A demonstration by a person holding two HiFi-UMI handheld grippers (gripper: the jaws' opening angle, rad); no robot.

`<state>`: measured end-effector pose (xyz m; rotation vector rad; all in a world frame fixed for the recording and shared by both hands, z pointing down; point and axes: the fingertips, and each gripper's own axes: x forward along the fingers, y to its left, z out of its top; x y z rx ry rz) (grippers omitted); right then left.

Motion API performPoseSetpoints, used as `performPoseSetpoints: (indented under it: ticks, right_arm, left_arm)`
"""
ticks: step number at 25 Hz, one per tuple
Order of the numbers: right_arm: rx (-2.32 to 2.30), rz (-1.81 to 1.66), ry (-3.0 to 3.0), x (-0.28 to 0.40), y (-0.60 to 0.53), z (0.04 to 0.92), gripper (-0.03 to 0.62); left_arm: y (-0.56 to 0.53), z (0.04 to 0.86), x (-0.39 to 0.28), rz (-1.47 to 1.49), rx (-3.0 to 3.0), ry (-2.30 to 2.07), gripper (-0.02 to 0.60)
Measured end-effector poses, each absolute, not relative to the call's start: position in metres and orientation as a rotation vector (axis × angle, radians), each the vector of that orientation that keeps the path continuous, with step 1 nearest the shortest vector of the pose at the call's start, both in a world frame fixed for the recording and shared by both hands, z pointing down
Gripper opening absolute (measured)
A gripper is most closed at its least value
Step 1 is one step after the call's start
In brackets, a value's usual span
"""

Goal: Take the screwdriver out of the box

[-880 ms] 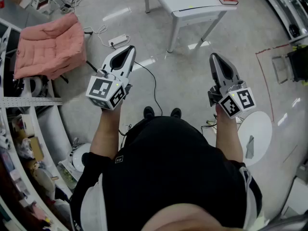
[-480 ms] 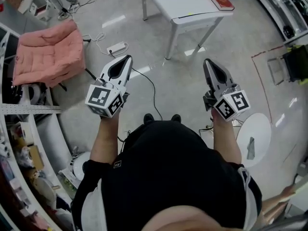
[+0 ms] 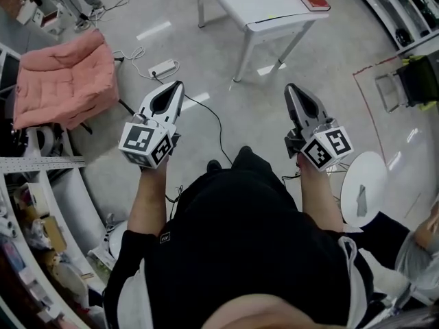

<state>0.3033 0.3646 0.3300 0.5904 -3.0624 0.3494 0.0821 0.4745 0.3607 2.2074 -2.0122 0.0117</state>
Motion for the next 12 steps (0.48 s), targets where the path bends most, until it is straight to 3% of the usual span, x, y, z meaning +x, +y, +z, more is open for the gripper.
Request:
performPoseSetpoints:
  ticks: [12]
  right_arm:
    - [0.531,0.411,-3.056,0.267,0.336,0.34,0.029]
  left_arm:
    - [0.461,0.378,0.039,0.042,2.116,-2.055,0.014]
